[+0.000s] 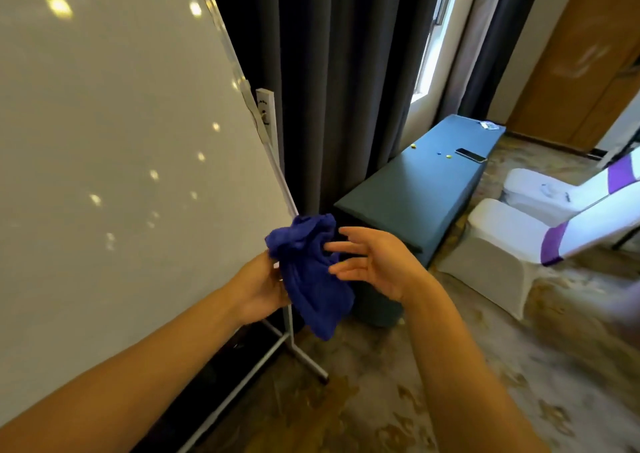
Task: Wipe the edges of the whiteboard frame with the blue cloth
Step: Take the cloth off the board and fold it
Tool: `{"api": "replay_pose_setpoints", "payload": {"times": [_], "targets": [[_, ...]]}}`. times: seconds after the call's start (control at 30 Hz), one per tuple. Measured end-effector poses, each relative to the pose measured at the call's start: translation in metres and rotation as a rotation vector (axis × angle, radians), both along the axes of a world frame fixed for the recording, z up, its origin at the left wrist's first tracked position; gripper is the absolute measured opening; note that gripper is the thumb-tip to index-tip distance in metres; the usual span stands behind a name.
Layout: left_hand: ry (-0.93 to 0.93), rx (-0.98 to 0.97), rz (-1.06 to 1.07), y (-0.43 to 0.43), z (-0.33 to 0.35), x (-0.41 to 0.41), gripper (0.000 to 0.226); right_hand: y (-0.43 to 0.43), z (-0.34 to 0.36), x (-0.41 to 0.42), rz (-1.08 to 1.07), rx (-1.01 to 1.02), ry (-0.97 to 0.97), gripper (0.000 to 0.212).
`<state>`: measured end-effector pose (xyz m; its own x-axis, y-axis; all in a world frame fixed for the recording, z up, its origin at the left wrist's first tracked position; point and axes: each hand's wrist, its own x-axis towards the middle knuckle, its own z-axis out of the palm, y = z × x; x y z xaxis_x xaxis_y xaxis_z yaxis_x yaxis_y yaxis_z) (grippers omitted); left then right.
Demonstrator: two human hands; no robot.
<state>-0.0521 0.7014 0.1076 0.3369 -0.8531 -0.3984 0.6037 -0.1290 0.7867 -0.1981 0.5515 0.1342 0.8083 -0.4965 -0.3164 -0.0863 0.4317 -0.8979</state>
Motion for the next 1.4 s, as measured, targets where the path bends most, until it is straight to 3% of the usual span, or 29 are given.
{"api": "replay_pose_setpoints", "payload": {"times": [0.07, 0.13, 0.2, 0.27, 0.33, 0.47, 0.67, 0.73, 0.8, 0.87, 0.97, 1.03, 1.07, 1.1, 1.13, 1.23, 1.27, 1.33, 1.4], "targets": [[0.175, 0.054, -0.05, -0.021, -0.006, -0.018, 0.027, -0.023, -0.022, -0.02, -0.048, -0.182, 0.208, 0.035], [0.156, 0.184, -0.072, -0.049, -0.015, -0.042, 0.025, -0.035, -0.042, -0.043, 0.113, -0.082, 0.26, 0.039], [0.077, 0.346, -0.128, -0.077, -0.02, -0.07, 0.029, -0.048, -0.065, -0.068, 0.243, 0.097, 0.21, 0.057], [0.035, 0.429, -0.167, -0.107, -0.022, -0.099, 0.025, -0.07, -0.084, -0.093, 0.163, 0.22, 0.129, 0.077], [-0.052, 0.376, -0.142, -0.14, -0.028, -0.122, 0.025, -0.101, -0.092, -0.12, 0.033, 0.227, 0.065, 0.084], [-0.265, 0.219, -0.107, -0.196, -0.033, -0.149, 0.037, -0.163, -0.089, -0.167, 0.039, 0.09, -0.046, 0.07], [-0.58, 0.152, 0.08, -0.259, -0.045, -0.16, 0.053, -0.245, -0.088, -0.197, -0.109, -0.35, 0.086, 0.04], [-0.64, 0.035, 0.003, -0.282, -0.05, -0.156, 0.05, -0.272, -0.093, -0.193, -0.091, -0.383, 0.117, 0.041], [-0.705, -0.038, -0.095, -0.306, -0.055, -0.151, 0.055, -0.298, -0.095, -0.185, -0.034, -0.366, 0.126, 0.055], [-0.796, -0.039, -0.118, -0.334, -0.061, -0.147, 0.061, -0.324, -0.101, -0.172, 0.041, -0.517, 0.207, 0.06], [-1.153, -0.01, -0.026, -0.38, -0.072, -0.131, 0.041, -0.369, -0.113, -0.148, 0.04, -0.835, 0.309, 0.02], [-1.436, -0.018, -0.015, -0.421, -0.084, -0.108, 0.025, -0.415, -0.123, -0.13, 0.008, -0.85, 0.308, 0.015], [-1.478, -0.003, -0.006, -0.442, -0.09, -0.095, 0.021, -0.44, -0.124, -0.123, 0.017, -0.785, 0.302, 0.015], [-1.406, 0.033, 0.014, -0.463, -0.096, -0.083, 0.022, -0.466, -0.125, -0.116, 0.044, -0.649, 0.275, 0.018], [-1.192, 0.08, 0.035, -0.481, -0.099, -0.076, 0.03, -0.49, -0.125, -0.111, 0.087, -0.463, 0.231, 0.022], [-0.141, 0.103, 0.077, -0.541, -0.11, -0.065, 0.042, -0.553, -0.124, -0.087, 0.147, -0.001, 0.175, 0.027], [0.09, 0.098, 0.086, -0.558, -0.117, -0.062, 0.042, -0.57, -0.128, -0.079, 0.145, 0.074, 0.172, 0.025], [0.28, 0.069, 0.084, -0.581, -0.131, -0.06, 0.041, -0.595, -0.136, -0.063, 0.152, 0.148, 0.182, 0.021], [0.279, 0.107, 0.176, -0.599, -0.145, -0.054, 0.046, -0.619, -0.147, -0.047, 0.167, 0.171, 0.238, 0.03]]}}
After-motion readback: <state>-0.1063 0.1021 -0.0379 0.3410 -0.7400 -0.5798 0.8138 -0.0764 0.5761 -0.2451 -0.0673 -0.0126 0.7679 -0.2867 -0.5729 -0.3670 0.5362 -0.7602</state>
